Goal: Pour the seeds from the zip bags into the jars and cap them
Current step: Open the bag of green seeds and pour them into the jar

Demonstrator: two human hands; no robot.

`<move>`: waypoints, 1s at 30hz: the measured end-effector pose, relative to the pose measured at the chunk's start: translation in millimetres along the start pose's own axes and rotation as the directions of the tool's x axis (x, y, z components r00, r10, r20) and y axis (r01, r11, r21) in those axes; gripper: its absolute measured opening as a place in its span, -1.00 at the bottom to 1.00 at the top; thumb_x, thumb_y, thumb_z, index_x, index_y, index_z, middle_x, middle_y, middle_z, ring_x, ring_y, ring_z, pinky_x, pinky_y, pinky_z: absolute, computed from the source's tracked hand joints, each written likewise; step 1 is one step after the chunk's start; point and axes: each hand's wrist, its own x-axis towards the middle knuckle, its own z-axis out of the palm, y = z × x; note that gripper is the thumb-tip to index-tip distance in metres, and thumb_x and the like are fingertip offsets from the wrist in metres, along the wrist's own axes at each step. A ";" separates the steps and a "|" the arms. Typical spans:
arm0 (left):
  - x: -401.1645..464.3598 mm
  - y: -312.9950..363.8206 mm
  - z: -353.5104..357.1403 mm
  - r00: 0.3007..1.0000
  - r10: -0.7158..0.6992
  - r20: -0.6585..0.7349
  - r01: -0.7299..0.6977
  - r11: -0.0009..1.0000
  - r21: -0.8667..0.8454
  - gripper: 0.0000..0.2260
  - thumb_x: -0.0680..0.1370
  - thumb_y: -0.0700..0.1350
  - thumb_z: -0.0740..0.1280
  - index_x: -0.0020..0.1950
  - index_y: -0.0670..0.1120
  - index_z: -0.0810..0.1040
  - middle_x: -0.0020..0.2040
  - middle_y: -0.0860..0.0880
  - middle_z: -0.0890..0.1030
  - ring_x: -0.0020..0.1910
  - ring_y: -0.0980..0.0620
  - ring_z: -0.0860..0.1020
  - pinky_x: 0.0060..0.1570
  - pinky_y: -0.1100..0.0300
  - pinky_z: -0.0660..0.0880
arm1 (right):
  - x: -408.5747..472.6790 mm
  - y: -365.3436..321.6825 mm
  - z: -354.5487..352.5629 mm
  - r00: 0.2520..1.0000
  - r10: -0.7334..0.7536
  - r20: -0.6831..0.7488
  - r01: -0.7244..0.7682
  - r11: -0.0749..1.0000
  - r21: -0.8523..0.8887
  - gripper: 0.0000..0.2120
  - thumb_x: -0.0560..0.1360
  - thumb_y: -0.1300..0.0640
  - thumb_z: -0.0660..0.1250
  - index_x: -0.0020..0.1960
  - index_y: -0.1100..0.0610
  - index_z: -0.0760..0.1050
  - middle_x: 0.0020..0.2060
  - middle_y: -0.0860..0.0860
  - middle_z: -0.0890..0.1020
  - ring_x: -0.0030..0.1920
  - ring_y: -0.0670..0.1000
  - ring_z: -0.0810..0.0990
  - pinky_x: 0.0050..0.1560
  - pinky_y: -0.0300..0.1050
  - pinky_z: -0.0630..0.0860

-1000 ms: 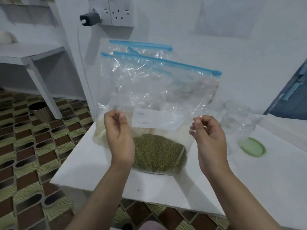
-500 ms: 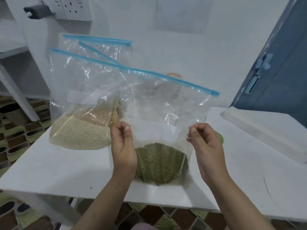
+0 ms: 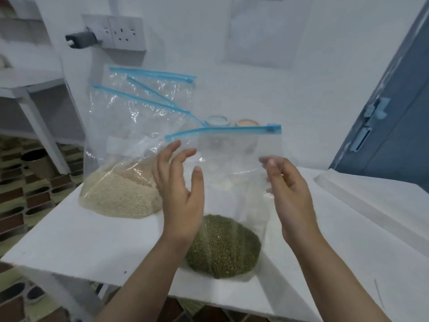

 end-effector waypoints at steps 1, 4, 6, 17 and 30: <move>1.9 4.8 4.5 0.998 0.049 0.039 -0.050 0.998 0.033 -0.76 0.60 -0.13 0.24 0.26 -0.01 0.50 0.43 0.06 0.34 0.50 0.02 0.20 0.50 -0.01 0.17 | 0.6 -1.6 3.4 0.997 -0.069 -0.026 0.067 0.997 -0.046 -0.85 0.61 -0.05 0.26 0.04 -0.09 0.60 0.03 -0.18 0.64 -0.01 -0.21 0.56 0.00 -0.29 0.44; 9.8 16.9 19.0 0.978 0.134 0.157 -0.143 0.989 0.046 -0.74 0.63 -0.10 0.22 0.31 -0.05 0.49 0.42 0.05 0.39 0.50 -0.03 0.23 0.47 -0.14 0.19 | 7.0 -10.5 9.6 0.983 -0.179 -0.031 0.179 0.984 -0.012 -0.92 0.61 0.03 0.31 0.07 -0.06 0.57 0.01 -0.11 0.67 0.06 -0.10 0.63 0.11 -0.20 0.52; 17.3 21.2 27.9 0.966 0.144 0.213 -0.155 0.987 0.037 -0.70 0.65 -0.08 0.21 0.37 -0.07 0.46 0.44 0.05 0.41 0.51 -0.01 0.24 0.45 -0.16 0.21 | 12.3 -16.1 11.1 0.975 -0.223 -0.009 0.223 0.975 -0.022 -0.91 0.60 0.07 0.34 0.09 -0.02 0.57 -0.01 -0.09 0.69 0.04 -0.01 0.66 0.16 -0.03 0.57; 36.9 49.4 44.4 0.953 0.188 0.238 -0.176 0.982 -0.072 -0.80 0.65 0.03 0.20 0.24 0.09 0.52 0.20 0.20 0.55 0.32 0.20 0.41 0.40 0.03 0.20 | 9.9 -38.0 6.1 0.856 -0.514 -0.056 0.482 0.833 -0.272 -0.92 0.60 0.11 0.35 -0.04 -0.05 0.55 -0.22 -0.18 0.67 -0.10 -0.12 0.67 -0.23 -0.29 0.44; 46.8 45.9 50.1 0.935 0.270 0.228 -0.257 0.962 -0.087 -0.96 0.62 0.05 0.29 0.04 0.21 0.46 0.22 0.21 0.51 0.33 0.15 0.39 0.28 0.12 0.17 | 11.9 -39.4 4.9 0.849 -0.513 -0.125 0.475 0.846 -0.242 -0.94 0.58 0.21 0.37 -0.07 0.13 0.60 -0.17 -0.07 0.65 -0.14 -0.06 0.57 -0.07 -0.42 0.37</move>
